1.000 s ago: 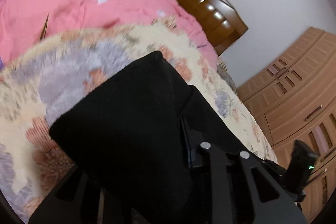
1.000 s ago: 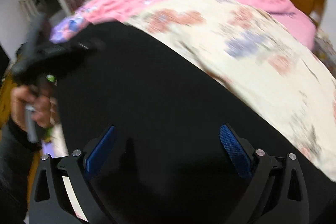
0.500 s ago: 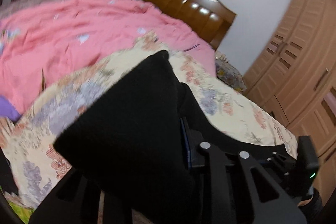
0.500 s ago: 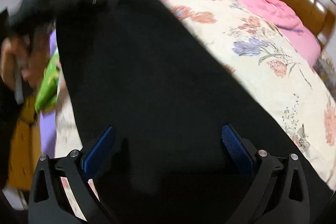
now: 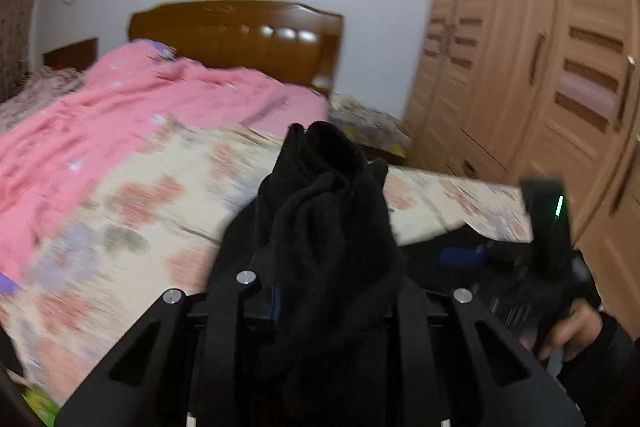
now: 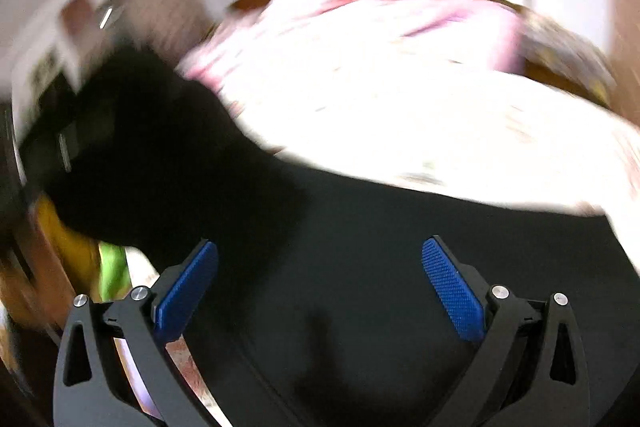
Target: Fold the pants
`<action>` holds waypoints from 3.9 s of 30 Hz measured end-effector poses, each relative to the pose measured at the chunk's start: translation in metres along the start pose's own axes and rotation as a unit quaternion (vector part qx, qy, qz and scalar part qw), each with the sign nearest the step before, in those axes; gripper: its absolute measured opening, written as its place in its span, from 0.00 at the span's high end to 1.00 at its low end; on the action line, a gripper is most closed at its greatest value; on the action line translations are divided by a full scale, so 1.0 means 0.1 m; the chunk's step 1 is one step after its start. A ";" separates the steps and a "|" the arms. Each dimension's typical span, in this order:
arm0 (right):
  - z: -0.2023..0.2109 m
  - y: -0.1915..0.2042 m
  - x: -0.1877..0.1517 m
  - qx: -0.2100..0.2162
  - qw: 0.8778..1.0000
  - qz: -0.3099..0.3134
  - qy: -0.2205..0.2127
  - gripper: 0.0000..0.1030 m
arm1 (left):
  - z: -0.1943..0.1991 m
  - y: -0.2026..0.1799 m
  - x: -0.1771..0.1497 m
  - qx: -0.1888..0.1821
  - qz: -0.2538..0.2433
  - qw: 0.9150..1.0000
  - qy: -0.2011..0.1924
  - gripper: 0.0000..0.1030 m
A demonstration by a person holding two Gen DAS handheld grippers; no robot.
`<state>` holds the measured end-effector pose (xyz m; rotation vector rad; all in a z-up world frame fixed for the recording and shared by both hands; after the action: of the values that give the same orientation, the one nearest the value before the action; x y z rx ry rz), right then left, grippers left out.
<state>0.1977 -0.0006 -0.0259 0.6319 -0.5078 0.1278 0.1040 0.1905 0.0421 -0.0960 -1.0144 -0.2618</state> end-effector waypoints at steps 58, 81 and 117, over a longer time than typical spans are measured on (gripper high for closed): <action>0.44 0.33 -0.54 0.109 0.993 -0.050 0.014 0.91 | -0.02 0.04 -1.37 0.088 -0.054 0.991 0.080 0.02; -0.07 -0.25 -0.73 0.051 0.989 -0.099 0.093 0.04 | 0.19 0.17 -1.54 0.087 -0.040 0.992 0.088 0.02; 0.47 -0.53 -0.92 0.011 0.998 -0.062 -0.003 0.80 | -0.27 0.21 -1.46 0.128 -0.036 0.980 0.150 0.01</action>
<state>0.1123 -0.0675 -0.0663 0.6845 -0.4720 0.0147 0.0592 0.2302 -0.0953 0.2094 -0.7451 -0.2016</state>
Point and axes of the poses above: each gripper's, at about its wrist camera, not at the fingertips, and z roughly against the way its jaws point, y to its left, x to its top, the point moved 2 cm from there along -z, roughly the way its jaws point, and after that the axes turned 14 degrees about -z, right-handed, at the moved point
